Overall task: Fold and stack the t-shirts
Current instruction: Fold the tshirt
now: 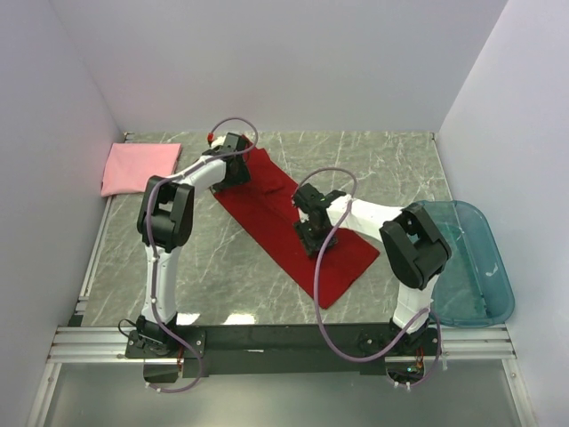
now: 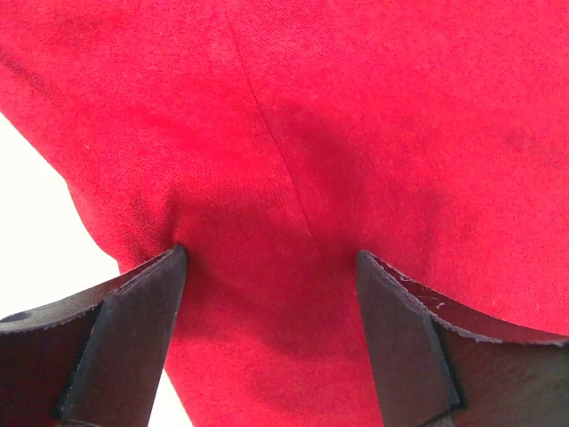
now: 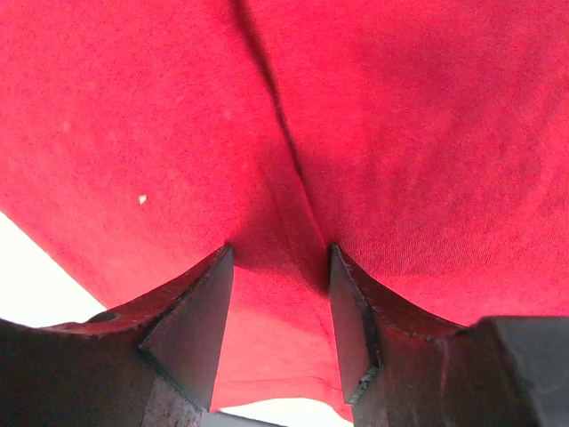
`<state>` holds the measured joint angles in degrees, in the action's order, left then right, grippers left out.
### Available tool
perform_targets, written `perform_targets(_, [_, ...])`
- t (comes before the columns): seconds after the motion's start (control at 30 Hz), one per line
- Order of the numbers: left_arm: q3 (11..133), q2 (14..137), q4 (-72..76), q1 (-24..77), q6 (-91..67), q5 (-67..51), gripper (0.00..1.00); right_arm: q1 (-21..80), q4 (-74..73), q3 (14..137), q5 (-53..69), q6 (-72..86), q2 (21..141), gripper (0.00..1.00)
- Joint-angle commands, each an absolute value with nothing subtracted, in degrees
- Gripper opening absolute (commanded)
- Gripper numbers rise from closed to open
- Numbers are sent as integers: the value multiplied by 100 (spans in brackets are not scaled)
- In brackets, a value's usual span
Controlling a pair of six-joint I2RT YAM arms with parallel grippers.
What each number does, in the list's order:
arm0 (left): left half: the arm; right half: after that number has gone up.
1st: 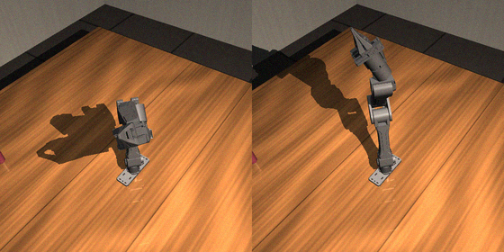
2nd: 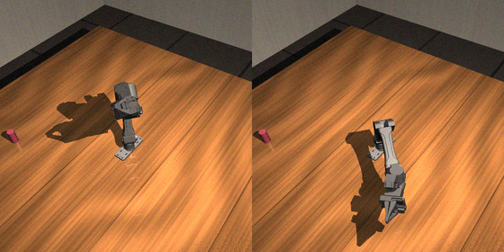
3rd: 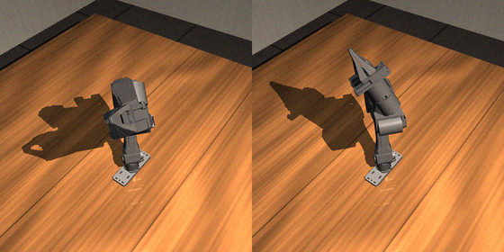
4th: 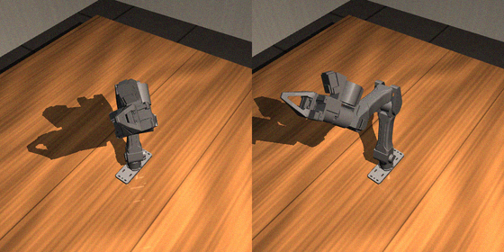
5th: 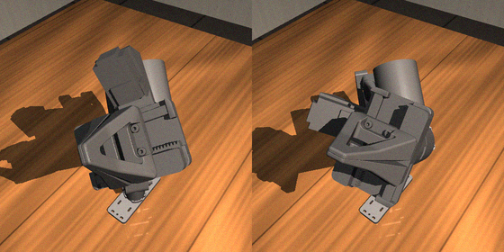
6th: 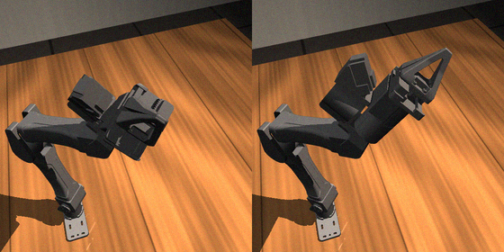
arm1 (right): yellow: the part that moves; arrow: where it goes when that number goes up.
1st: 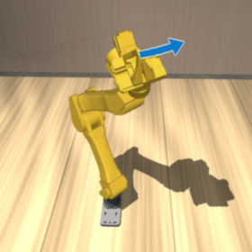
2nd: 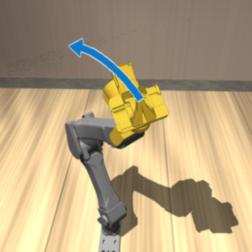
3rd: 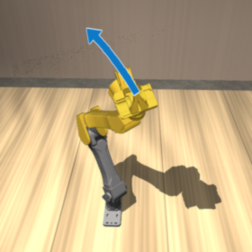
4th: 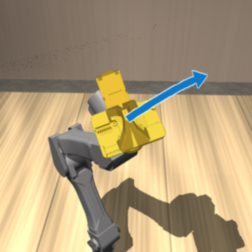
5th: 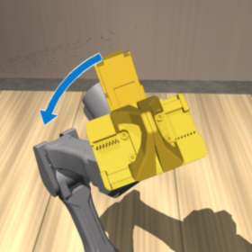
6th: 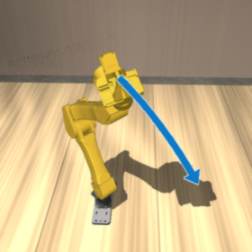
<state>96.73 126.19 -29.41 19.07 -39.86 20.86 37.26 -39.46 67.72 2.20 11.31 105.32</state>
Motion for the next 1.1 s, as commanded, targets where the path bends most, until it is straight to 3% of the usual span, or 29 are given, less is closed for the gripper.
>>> perform_targets(0.0, [9975, 12955, -3094, 1855, -3903, 1943, 83, 4191, -4262, 6741, 790, 1072, 10933, 54])
perform_targets(0.27, [10889, 13622, -3129, 1854, -3139, 1548, 92, 5351, -4386, 7505, 1802, 1423, 11434, 52])
perform_targets(0.5, [11425, 13790, -2690, 1942, -2944, 1195, 100, 5423, -4561, 8217, 1591, 1547, 11716, 54])
perform_targets(0.73, [11680, 13685, -2136, 1934, -2804, 1424, 99, 5397, -4632, 8464, 1231, 1915, 10848, 60])
perform_targets(0.93, [11989, 13352, -2022, 1934, -2847, 1494, 100, 5002, -4527, 7604, 844, 2522, 9610, 62])
perform_targets(1.07, [11550, 12335, -2188, 1942, -3304, 1450, 99, 4606, -4438, 6646, 730, 2637, 8922, 61])
